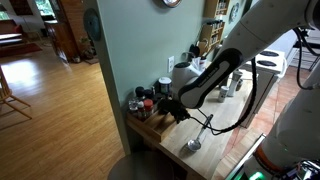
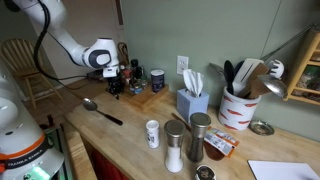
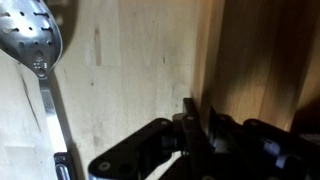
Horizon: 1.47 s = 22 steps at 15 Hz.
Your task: Move the wooden tray to the left
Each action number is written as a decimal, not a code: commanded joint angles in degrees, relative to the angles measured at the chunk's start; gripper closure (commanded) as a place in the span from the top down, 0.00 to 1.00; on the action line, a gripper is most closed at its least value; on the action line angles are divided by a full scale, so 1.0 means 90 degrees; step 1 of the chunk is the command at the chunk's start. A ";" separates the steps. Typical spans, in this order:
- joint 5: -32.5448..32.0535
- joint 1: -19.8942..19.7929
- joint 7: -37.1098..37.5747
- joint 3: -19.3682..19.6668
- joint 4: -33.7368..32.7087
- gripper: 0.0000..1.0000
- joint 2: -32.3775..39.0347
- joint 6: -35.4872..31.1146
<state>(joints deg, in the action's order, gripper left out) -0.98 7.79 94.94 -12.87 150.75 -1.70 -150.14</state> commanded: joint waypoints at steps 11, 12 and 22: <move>-0.0090 0.0064 -0.0279 0.0179 -0.0389 0.87 0.0162 0.0150; -0.0126 0.0042 -0.0342 0.0212 -0.0398 0.94 0.0083 0.0332; 0.0618 -0.0029 -0.3113 0.0620 -0.0628 1.00 -0.1427 0.2259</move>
<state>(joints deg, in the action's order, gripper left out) -0.14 7.50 77.98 -8.92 145.76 -7.63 -137.64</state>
